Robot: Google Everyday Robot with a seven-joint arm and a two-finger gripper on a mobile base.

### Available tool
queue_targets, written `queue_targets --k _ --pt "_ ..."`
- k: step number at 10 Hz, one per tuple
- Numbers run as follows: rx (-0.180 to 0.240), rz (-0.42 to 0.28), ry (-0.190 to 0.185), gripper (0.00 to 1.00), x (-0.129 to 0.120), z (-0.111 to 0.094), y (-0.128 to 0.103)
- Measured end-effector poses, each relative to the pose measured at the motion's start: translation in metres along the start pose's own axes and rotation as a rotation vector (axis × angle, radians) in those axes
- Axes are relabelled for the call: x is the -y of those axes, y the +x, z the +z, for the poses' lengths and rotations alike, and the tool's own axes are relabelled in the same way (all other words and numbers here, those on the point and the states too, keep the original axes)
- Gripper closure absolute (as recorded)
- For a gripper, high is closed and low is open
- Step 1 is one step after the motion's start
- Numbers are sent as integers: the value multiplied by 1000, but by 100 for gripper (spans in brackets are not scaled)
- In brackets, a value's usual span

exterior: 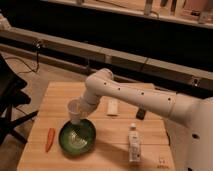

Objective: Place the ceramic cup in the ceramic bowl

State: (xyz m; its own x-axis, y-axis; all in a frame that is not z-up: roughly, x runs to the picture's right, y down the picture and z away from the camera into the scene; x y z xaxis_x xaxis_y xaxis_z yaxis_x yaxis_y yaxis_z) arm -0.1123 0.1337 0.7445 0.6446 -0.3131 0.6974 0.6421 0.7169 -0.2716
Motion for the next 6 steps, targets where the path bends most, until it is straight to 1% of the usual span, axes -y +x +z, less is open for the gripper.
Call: queue_targets --k 3,4,6 --pt "2 -7 -3 99 -2 0 0" --pt "2 -11 -5 94 -3 -1 -1" --pt "3 -17 -7 75 -5 0 -2"
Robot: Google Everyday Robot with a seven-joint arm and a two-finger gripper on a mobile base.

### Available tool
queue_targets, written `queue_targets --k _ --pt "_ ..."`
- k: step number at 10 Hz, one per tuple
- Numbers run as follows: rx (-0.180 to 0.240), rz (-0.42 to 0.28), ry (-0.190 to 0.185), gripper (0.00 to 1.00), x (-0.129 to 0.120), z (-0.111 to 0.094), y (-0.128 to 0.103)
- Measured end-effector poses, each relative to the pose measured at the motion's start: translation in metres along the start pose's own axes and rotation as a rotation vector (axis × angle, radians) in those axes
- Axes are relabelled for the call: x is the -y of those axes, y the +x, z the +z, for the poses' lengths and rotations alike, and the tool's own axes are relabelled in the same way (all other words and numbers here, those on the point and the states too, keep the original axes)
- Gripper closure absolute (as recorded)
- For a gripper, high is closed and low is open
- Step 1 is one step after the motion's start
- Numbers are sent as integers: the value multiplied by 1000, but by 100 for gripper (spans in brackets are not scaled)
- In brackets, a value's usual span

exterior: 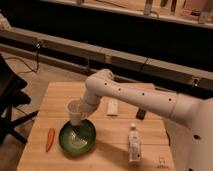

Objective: Place the ceramic cup in the ceramic bowl

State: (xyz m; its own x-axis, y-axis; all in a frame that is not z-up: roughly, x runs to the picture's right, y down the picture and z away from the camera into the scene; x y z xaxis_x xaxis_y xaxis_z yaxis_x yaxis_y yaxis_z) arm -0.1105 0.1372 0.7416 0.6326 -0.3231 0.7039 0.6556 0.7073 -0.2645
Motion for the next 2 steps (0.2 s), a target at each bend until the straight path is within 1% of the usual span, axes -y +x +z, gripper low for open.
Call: queue_targets --k 1,2 --pt "0 -3 -1 73 -1 0 0" --pt "1 -6 -2 73 -2 0 -1"
